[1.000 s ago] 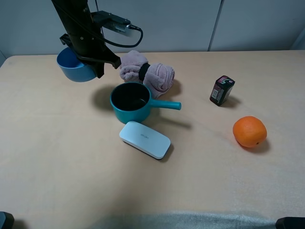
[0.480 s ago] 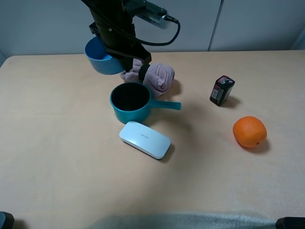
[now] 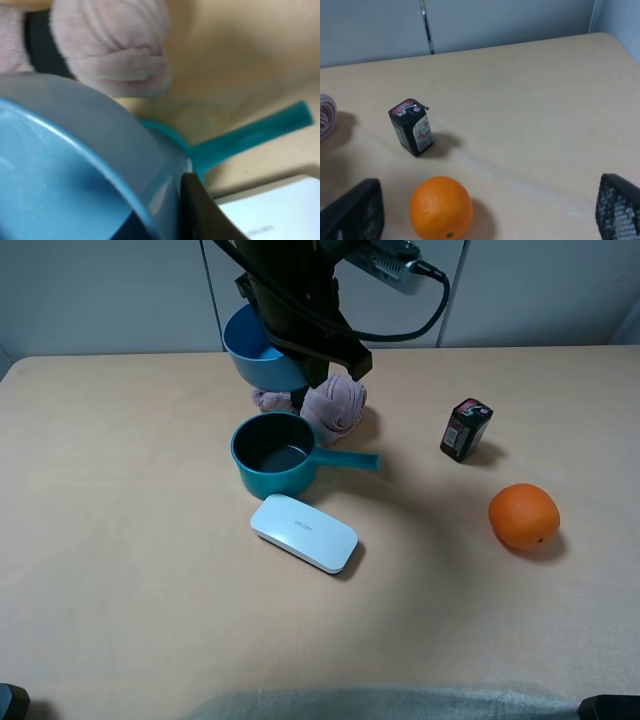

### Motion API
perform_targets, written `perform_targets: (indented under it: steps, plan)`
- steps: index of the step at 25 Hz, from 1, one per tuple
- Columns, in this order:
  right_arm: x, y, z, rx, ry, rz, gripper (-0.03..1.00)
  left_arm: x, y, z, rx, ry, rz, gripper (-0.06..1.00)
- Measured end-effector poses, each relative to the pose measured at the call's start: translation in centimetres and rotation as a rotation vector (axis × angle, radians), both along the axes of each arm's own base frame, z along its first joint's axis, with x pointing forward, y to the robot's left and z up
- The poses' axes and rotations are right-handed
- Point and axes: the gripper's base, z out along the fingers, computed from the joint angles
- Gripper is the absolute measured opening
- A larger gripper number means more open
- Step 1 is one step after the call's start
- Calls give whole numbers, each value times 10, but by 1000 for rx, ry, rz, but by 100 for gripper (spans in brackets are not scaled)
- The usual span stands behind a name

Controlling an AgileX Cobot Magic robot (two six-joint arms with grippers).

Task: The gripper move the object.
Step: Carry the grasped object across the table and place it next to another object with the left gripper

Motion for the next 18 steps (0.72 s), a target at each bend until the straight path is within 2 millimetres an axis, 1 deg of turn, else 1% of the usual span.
perform_targets:
  steps: [8,10,14,18]
  plan:
    - [0,0,0,0,0,0,67,-31,-30,-2,10,4,-108,5]
    - [0,0,0,0,0,0,67,-40,-40,-9,29,18,-144,5]
    - [0,0,0,0,0,0,67,-59,-62,-32,73,54,-210,5]
    - [0,0,0,0,0,0,67,-77,-78,-43,90,65,-264,5]
